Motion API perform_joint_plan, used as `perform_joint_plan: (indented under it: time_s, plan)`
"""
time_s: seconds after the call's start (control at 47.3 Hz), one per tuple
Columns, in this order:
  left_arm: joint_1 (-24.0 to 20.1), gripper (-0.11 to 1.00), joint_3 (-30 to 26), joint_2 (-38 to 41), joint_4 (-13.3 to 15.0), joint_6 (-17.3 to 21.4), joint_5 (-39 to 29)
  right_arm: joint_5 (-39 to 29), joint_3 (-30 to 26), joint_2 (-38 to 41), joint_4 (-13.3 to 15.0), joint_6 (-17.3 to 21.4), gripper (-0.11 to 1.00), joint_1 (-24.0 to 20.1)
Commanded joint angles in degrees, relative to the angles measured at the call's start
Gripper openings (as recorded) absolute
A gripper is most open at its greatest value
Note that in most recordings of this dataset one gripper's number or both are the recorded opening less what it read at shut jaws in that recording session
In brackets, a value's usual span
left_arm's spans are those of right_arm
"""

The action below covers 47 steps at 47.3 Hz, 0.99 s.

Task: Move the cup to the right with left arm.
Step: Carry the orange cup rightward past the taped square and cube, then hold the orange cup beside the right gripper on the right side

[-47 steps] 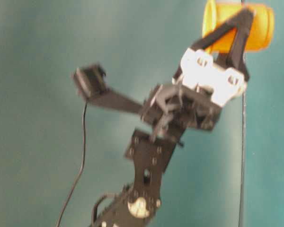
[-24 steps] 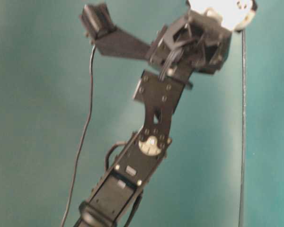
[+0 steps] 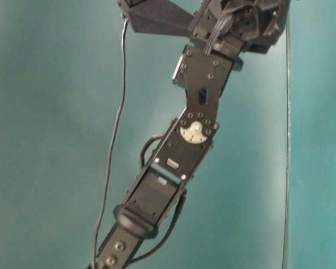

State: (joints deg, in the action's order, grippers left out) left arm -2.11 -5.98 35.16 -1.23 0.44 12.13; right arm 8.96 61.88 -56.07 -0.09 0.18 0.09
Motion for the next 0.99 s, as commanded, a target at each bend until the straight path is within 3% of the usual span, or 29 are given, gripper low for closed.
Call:
perform_joint_plan:
  time_s: [0.0,0.465,0.973]
  plan:
    - [-0.2,0.65,-3.1,-0.7,-0.2,0.0,-0.3,0.3,-2.0,0.1,0.0,-0.2,-0.01,0.1]
    - [-0.3,0.65,-11.5,3.8,-0.2,-0.1,-4.1,0.3,-1.9,0.1,0.0,-0.3,-0.01,0.1]
    - [-0.1,0.65,-13.4,5.0,-0.2,-0.1,-4.3,0.3,-1.9,0.2,0.0,-0.6,-0.01,0.0]
